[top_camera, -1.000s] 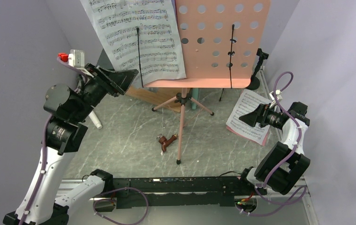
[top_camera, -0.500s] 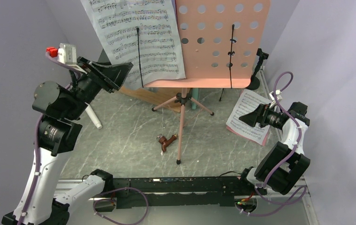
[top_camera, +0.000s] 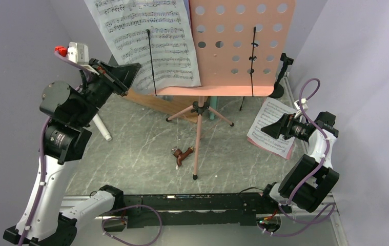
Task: Pack up the instrument practice props
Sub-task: Pick up the sheet music from the music stand.
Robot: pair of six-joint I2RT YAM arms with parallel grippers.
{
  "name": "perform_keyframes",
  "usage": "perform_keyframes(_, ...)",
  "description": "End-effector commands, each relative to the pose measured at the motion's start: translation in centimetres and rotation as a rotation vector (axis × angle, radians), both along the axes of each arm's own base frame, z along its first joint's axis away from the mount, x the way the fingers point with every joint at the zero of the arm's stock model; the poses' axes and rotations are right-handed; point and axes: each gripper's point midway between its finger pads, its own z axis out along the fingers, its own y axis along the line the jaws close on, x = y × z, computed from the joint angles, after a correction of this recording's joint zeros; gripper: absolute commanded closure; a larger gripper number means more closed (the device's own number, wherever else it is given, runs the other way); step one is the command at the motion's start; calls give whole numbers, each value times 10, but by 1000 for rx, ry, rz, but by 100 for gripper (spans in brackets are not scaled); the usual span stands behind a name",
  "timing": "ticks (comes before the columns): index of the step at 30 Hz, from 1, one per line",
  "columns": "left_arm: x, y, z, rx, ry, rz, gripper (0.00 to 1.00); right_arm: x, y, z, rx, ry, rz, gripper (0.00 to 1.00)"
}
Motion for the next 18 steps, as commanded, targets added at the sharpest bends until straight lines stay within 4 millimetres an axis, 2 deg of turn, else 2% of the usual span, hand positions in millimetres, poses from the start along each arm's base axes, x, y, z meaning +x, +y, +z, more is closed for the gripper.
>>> perform_keyframes(1, -12, 23, 26, -27, -90, 97, 100, 2, 1, 5, -12, -37, 21, 10)
perform_keyframes(9, -27, 41, 45, -61, -190, 163, 100, 2, 1, 5, -13, -37, 20, 10)
perform_keyframes(17, -36, 55, 69, -76, -289, 226, 100, 2, 1, 5, -16, -38, 20, 10)
perform_keyframes(18, -36, 61, 72, -86, -297, 258, 100, 2, 1, 5, -15, -38, 20, 10)
